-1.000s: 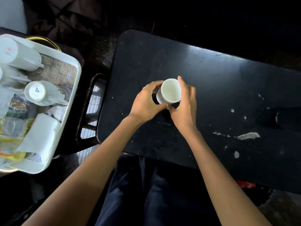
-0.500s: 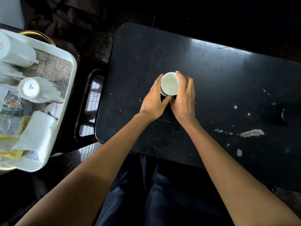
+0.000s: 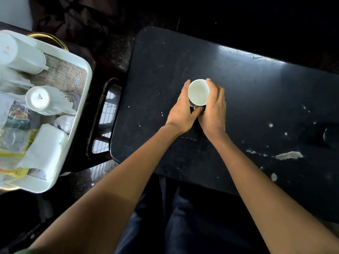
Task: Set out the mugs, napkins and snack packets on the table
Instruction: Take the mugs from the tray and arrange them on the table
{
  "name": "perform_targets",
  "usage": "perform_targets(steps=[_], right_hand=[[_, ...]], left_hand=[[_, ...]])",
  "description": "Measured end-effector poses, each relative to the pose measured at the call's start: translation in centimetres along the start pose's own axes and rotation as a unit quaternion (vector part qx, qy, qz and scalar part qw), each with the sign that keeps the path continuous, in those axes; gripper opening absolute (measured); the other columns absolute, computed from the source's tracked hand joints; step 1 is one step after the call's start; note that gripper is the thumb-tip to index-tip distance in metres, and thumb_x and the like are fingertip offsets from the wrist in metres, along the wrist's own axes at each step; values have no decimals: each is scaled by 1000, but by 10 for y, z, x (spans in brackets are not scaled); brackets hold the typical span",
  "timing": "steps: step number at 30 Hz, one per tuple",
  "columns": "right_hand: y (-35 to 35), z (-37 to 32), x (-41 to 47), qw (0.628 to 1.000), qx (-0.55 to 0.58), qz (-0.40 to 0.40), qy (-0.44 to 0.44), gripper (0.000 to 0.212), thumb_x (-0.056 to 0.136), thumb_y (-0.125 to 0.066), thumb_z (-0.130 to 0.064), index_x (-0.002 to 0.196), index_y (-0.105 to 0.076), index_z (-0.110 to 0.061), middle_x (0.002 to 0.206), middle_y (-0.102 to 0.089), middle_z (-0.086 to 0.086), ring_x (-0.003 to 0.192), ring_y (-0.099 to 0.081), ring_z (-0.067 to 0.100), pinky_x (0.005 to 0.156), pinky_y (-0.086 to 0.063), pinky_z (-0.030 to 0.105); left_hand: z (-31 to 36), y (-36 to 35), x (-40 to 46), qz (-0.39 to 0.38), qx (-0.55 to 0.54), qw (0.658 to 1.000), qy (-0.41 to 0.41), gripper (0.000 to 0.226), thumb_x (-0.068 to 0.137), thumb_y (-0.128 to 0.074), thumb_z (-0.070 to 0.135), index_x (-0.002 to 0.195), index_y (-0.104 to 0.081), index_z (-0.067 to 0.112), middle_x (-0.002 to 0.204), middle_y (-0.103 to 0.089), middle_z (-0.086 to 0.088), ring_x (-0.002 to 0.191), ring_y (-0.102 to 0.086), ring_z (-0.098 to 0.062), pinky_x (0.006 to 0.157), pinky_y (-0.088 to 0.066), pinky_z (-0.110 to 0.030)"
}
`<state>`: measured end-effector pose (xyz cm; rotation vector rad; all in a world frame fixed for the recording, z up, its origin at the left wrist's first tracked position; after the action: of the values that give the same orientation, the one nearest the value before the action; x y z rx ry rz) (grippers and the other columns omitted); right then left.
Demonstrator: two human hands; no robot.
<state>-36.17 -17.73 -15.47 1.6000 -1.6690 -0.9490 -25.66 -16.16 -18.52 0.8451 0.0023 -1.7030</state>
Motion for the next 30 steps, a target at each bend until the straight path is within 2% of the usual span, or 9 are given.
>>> perform_targets(steps=[3, 5, 8, 11, 13, 18, 22, 26, 30], right_hand=[[-1, 0, -1, 1000, -25, -2, 1, 72, 77, -67, -5, 140, -34, -10, 132, -46, 15, 116, -49, 32, 94, -40, 43], [2, -2, -3, 998, -57, -3, -1, 80, 75, -68, -10, 143, -28, -15, 138, -44, 12, 123, -44, 32, 96, -35, 47], [19, -9, -14, 997, -60, 24, -33, 92, 67, -67, -17, 144, -17, -22, 144, -37, 10, 132, -33, 32, 98, -29, 54], [31, -36, -32, 998, -26, 48, -33, 89, 65, -66, -22, 143, -22, -20, 142, -37, 13, 133, -30, 33, 101, -27, 55], [27, -67, -41, 999, 13, 43, -6, 77, 69, -63, -18, 139, -33, -16, 139, -41, 11, 132, -33, 30, 104, -25, 48], [-4, -161, -50, 990, 114, -9, 86, 50, 77, -59, 1, 126, -56, -9, 130, -55, 7, 123, -49, 25, 101, -34, 39], [-24, -224, -45, 975, 180, -49, 118, 40, 83, -56, -2, 122, -58, -9, 122, -60, 5, 116, -54, 22, 97, -37, 32], [-46, -275, -35, 952, 254, -106, 130, 33, 87, -55, -5, 120, -58, -6, 115, -61, 8, 110, -56, 23, 94, -45, 42], [-73, -307, -24, 937, 292, -160, 109, 31, 88, -55, -5, 119, -58, -6, 115, -61, 7, 111, -56, 19, 96, -44, 31]], left_hand=[[3, -1, -2, -23, -14, 1000, 1, 93, 88, -64, 18, 153, 3, 21, 153, -33, -7, 135, -40, -24, 108, -32, -34], [4, 0, -4, -33, -22, 999, 1, 98, 88, -65, 20, 152, 9, 17, 160, -17, -6, 146, -20, -25, 118, -18, -46], [-1, 11, -12, -8, -51, 999, 9, 99, 87, -67, 27, 152, 6, 16, 163, -2, -2, 149, -3, -18, 121, -9, -44], [-11, 39, -30, 62, -101, 993, 6, 84, 88, -63, 27, 152, -9, 23, 160, -16, 4, 147, -16, -13, 116, -21, -30], [-16, 66, -45, 123, -126, 984, -12, 68, 90, -58, 22, 149, -23, 23, 154, -31, 5, 140, -29, -7, 109, -29, -22], [-31, 151, -88, 302, -161, 939, -37, 40, 91, -49, 3, 130, -50, 15, 129, -56, 1, 116, -55, -10, 99, -43, -26], [-40, 221, -117, 404, -154, 900, -49, 35, 90, -48, 2, 123, -53, 12, 124, -58, 3, 111, -57, -7, 97, -45, -25], [-41, 280, -131, 469, -131, 872, -56, 38, 85, -48, 4, 120, -54, 16, 120, -58, 6, 108, -56, -9, 90, -45, -21], [-58, 325, -137, 504, -125, 854, -30, 40, 84, -52, 5, 122, -54, 17, 122, -57, 5, 108, -54, -12, 92, -45, -28]])
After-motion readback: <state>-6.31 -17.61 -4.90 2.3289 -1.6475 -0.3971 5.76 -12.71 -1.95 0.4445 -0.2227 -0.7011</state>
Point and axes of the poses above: each hand's wrist, its own x-axis towards the middle knuckle, its own y-axis out of the back of the hand, z = x × y, the point moved 10 cm from there along x, towards the middle knuckle
